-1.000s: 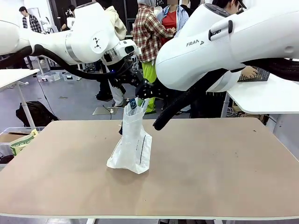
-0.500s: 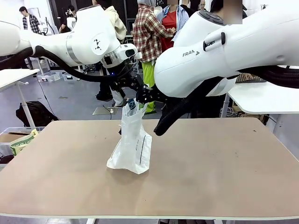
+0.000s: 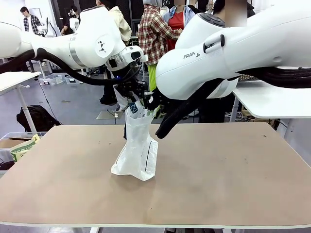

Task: Transfer purchased items from the store into the shopping bag.
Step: Open the Reusable shopping bag in the center of the table, then move the Reusable shopping bag to the right side of the table.

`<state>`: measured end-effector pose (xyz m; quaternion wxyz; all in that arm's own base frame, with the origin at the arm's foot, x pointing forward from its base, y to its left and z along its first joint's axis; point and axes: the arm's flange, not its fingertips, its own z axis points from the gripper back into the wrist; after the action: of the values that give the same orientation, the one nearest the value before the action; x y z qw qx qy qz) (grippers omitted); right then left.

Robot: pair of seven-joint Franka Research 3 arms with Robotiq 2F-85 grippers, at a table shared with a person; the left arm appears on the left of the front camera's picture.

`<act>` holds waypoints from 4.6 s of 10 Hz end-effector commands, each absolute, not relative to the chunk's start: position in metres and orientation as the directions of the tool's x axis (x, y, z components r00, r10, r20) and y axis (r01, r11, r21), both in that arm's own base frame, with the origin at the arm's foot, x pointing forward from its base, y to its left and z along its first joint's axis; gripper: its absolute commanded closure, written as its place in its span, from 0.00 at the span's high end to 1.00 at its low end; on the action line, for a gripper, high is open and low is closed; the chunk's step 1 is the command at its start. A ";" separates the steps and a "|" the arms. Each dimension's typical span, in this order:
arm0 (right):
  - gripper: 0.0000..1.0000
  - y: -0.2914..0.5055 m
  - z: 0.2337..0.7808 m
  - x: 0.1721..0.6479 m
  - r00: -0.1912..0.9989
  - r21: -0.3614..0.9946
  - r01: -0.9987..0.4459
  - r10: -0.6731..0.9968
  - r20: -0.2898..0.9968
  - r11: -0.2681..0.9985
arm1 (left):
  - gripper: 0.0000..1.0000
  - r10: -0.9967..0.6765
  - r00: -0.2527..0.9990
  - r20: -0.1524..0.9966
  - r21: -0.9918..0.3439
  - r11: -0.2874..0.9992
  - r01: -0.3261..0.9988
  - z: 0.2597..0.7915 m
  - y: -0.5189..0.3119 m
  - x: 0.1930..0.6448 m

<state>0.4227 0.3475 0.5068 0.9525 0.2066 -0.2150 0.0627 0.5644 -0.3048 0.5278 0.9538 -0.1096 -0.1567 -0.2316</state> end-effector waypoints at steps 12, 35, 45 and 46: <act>0.00 0.344 0.519 0.410 0.909 0.153 -0.147 0.073 0.409 0.977 | 0.00 -0.172 0.884 0.435 -0.151 0.954 0.260 0.535 -0.177 0.518; 0.00 0.353 0.486 0.432 0.918 0.143 -0.157 0.091 0.386 0.977 | 0.00 -0.110 0.897 0.427 -0.071 0.985 0.155 0.511 -0.127 0.485; 0.00 0.353 0.486 0.432 0.918 0.143 -0.157 0.091 0.386 0.977 | 0.00 -0.110 0.897 0.427 -0.071 0.985 0.155 0.511 -0.127 0.485; 0.00 0.353 0.486 0.432 0.918 0.143 -0.157 0.091 0.386 0.977 | 0.00 -0.110 0.897 0.427 -0.071 0.985 0.155 0.511 -0.127 0.485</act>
<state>0.4321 0.3553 0.4868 0.9755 0.0862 -0.1918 0.0652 0.4846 -0.1313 0.5100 0.9734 -0.0509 -0.2113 -0.0726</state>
